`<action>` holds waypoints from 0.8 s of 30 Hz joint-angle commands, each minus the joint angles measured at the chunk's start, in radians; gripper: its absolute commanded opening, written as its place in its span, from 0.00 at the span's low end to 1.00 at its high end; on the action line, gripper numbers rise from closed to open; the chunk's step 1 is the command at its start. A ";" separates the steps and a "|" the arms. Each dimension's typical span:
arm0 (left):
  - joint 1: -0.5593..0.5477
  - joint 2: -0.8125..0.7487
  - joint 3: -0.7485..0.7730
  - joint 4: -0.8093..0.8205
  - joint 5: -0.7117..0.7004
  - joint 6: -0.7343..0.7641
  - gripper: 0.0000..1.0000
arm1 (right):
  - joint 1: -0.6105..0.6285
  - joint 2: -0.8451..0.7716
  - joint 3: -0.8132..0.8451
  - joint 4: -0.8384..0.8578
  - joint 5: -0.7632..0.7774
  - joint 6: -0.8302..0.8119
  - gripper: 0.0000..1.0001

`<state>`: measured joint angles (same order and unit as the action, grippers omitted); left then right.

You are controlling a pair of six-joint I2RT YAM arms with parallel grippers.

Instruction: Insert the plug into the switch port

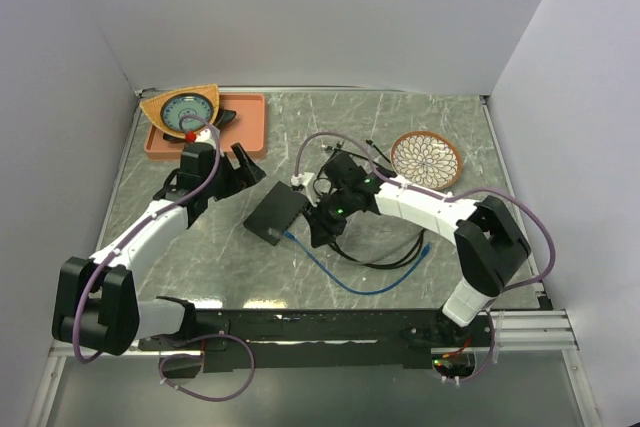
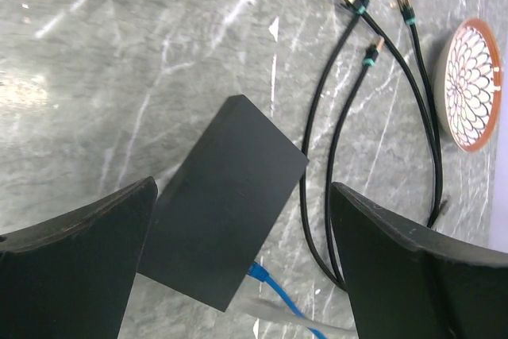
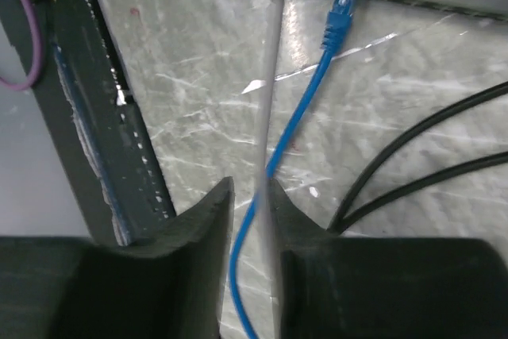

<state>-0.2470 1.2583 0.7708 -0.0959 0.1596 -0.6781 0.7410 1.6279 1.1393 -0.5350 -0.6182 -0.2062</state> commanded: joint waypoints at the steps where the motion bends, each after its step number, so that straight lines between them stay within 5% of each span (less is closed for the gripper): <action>1: 0.017 0.003 0.004 -0.004 0.001 -0.021 0.96 | 0.000 0.015 0.050 0.047 0.008 0.020 0.48; 6: 0.020 0.010 0.007 -0.010 0.009 -0.011 0.96 | 0.000 0.012 0.060 0.122 0.032 0.070 0.77; 9: 0.020 0.010 0.001 -0.007 0.015 -0.009 0.96 | 0.011 0.030 0.079 0.138 0.009 0.093 0.85; 15: 0.028 0.010 -0.011 -0.007 0.017 -0.021 0.96 | 0.089 0.105 0.149 0.127 0.092 0.088 0.85; 24: 0.130 0.055 -0.048 0.056 0.199 -0.083 0.96 | 0.190 0.167 0.169 0.161 0.258 0.088 0.77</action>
<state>-0.1535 1.2915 0.7490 -0.0990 0.2516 -0.7197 0.9131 1.7809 1.2591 -0.4118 -0.4389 -0.1223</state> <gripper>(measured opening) 0.963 0.783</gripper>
